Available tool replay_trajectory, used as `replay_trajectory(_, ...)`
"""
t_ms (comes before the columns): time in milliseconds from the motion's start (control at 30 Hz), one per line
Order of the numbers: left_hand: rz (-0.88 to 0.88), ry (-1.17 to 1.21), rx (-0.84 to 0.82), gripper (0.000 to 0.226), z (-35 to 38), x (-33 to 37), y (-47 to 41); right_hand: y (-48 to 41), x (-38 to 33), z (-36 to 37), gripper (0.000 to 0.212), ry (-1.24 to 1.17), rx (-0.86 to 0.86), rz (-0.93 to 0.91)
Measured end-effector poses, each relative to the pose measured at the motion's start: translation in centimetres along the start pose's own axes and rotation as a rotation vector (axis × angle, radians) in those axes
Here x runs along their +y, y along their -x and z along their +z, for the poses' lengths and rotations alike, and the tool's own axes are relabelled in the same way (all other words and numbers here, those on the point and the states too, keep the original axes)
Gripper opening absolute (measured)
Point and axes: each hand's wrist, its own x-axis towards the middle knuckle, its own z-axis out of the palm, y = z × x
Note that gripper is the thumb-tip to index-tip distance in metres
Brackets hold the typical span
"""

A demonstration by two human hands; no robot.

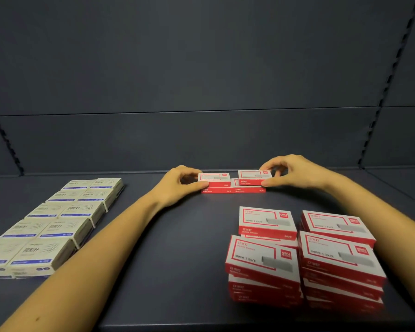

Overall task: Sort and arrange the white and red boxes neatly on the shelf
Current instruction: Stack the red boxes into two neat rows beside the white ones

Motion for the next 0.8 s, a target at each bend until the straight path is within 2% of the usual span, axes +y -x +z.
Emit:
replay_trajectory(533, 0.005, -0.061, 0.001, 0.029, 0.4, 0.2, -0.1, -1.2, 0.4, 1.8, 0.038, -0.096, 0.056, 0.027)
replay_trajectory(667, 0.017, -0.140, 0.149, 0.048, 0.5, 1.0, 0.4, -0.3, 0.4, 1.0, 0.043, -0.058, 0.133, 0.017)
replay_trajectory(733, 0.049, -0.067, 0.235, 0.043, 0.3, 2.2, 1.2, 0.8, 0.3, 0.1, 0.040, -0.084, 0.194, -0.001)
replay_trajectory(800, 0.085, 0.069, 0.222, 0.028, 0.1, 4.0, 2.4, 2.3, 0.2, -0.9, 0.031, -0.153, 0.209, -0.032)
